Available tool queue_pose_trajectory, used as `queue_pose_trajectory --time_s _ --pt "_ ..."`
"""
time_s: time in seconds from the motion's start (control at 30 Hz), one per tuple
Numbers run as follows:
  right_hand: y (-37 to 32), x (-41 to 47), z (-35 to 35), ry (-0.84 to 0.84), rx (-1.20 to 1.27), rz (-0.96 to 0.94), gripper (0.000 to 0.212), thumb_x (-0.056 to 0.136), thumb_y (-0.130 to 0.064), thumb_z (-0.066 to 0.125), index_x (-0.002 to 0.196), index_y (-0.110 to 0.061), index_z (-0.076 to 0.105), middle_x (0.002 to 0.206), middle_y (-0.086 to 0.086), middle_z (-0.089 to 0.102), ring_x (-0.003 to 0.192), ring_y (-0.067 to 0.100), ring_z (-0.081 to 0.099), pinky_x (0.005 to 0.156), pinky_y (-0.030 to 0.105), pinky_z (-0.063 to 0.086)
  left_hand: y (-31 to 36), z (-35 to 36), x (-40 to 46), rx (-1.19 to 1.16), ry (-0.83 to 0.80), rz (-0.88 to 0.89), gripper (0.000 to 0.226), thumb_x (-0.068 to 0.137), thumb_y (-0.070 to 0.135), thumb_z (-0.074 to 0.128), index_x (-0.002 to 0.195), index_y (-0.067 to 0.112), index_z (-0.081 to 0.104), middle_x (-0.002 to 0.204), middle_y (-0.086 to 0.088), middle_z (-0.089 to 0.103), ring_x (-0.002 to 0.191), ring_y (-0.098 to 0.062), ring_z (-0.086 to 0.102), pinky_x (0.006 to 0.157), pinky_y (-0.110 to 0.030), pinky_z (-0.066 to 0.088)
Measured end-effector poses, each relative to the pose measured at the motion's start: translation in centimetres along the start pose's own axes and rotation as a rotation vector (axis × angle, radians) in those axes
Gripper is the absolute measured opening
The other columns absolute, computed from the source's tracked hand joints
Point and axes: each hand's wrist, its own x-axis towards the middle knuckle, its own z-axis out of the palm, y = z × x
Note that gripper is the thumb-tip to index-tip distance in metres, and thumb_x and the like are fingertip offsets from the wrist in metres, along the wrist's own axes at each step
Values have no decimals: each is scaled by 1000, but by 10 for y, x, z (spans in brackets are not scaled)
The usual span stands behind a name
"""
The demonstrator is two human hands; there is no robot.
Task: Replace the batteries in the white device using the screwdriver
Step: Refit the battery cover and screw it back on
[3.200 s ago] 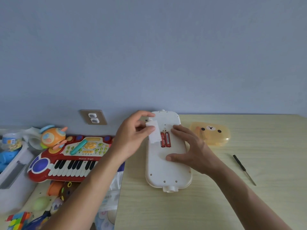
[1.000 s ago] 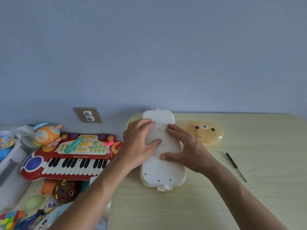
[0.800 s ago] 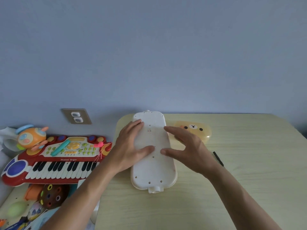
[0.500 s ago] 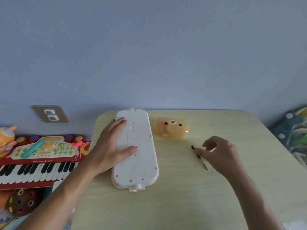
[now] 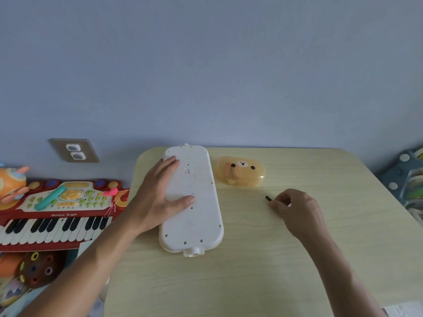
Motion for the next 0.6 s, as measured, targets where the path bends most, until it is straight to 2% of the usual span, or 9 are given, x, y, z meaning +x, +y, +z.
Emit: queue_pose_trajectory --time_s 0.1,0.17,0.27,0.4,0.6 --pt "-20 1 -13 41 121 -106 8 92 -25 68 86 -20 69 81 -8 72 71 10 60 58 25 40 4 -1 -1 -1 -11 -19 110 65 73 60 157 25 22 162 20 12 150 1 5 123 -31 11" --pt "-47 0 -20 28 353 -183 5 92 -20 67 88 -20 70 71 -4 76 59 12 59 56 27 43 6 -2 -2 3 -17 -27 108 69 68 66 157 25 21 162 21 11 150 1 4 123 -31 11" --pt "-94 1 -17 -136 682 -293 10 93 -8 67 99 -14 73 74 8 78 55 11 55 54 25 47 7 -2 -3 17 -11 -34 104 73 61 68 158 25 19 162 20 11 150 0 2 124 -32 10" --pt "-138 13 15 -267 742 -380 14 96 -6 60 100 -9 73 83 11 78 63 13 61 57 25 52 9 -2 -3 33 -7 -30 107 69 68 60 157 26 18 162 20 10 150 0 3 123 -31 10" --pt "-156 27 59 -197 807 -409 14 97 -5 55 99 -5 69 83 10 77 67 16 65 67 30 61 8 -1 -2 42 14 -12 101 76 59 68 157 26 19 163 17 11 150 1 1 119 -23 6"
